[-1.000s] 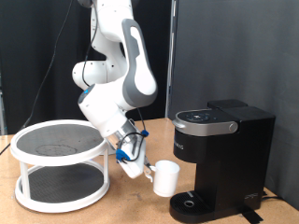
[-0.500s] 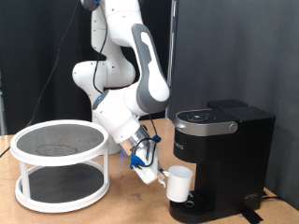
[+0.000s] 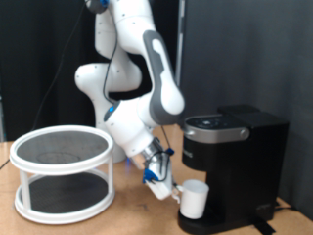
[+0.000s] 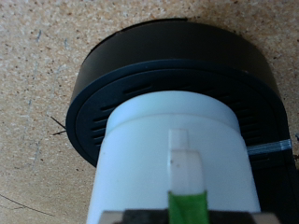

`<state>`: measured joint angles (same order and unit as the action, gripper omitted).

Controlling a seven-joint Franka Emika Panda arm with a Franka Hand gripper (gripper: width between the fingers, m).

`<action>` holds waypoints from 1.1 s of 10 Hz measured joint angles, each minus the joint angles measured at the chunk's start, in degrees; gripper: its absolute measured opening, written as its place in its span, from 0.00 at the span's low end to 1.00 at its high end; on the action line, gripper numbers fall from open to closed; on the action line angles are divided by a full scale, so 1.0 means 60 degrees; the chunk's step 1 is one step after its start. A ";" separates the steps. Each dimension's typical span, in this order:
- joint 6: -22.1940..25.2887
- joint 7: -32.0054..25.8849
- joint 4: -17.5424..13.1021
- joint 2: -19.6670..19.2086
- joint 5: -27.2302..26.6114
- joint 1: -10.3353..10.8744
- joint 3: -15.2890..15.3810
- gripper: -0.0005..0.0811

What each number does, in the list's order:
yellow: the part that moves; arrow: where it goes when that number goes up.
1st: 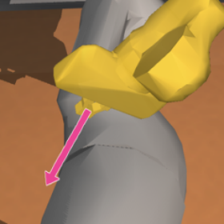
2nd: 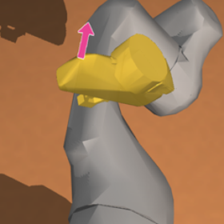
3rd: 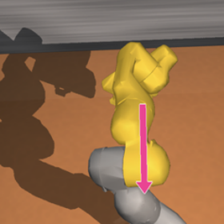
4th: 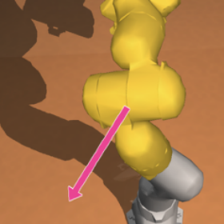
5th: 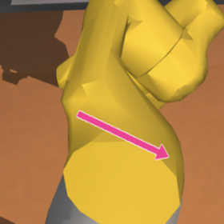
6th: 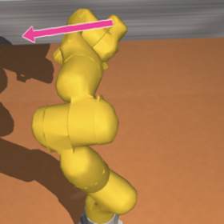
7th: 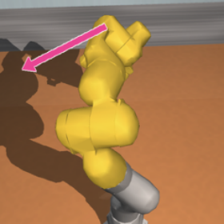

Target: Make a cup of coffee with the keurig machine

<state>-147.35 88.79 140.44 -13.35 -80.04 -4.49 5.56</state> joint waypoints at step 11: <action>0.0274 -0.1112 0.0123 -0.0271 -0.0821 -0.0114 0.0059 0.53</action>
<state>-145.71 82.11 141.18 -14.97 -84.97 -5.18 5.92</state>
